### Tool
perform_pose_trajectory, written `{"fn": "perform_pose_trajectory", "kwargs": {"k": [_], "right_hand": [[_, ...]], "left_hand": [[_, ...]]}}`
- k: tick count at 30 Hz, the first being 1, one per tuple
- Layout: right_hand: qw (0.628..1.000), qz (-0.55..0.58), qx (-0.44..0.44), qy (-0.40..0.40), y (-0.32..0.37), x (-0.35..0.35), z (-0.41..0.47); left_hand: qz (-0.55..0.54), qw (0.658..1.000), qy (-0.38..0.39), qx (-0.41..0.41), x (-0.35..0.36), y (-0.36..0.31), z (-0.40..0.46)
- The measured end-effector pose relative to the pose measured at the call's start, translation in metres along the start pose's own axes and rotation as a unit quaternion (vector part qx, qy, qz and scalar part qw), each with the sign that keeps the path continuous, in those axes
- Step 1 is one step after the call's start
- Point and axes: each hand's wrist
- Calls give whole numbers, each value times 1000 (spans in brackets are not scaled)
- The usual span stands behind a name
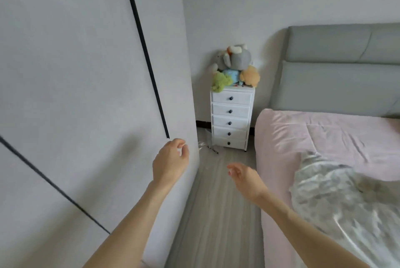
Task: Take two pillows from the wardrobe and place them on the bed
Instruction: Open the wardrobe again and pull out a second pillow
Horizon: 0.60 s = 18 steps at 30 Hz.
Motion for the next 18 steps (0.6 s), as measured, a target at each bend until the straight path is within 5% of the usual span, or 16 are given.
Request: {"fn": "perform_pose_trajectory", "kwargs": {"k": [5, 10, 14, 18], "right_hand": [[989, 26, -146, 9, 69, -13, 136], [951, 39, -306, -5, 170, -31, 251], [875, 15, -479, -72, 241, -41, 313], [738, -12, -671, -72, 291, -29, 364]], "left_hand": [[89, 985, -143, -41, -4, 30, 132], [187, 929, -319, -7, -17, 39, 229], [235, 892, -380, -67, -15, 36, 266], [245, 863, -411, -162, -8, 27, 283]]}}
Point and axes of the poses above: each hand's wrist, its own z-axis towards the middle knuckle, its own x-axis out of the palm, y = z × x, and after that the axes turned 12 degrees about x, right-handed
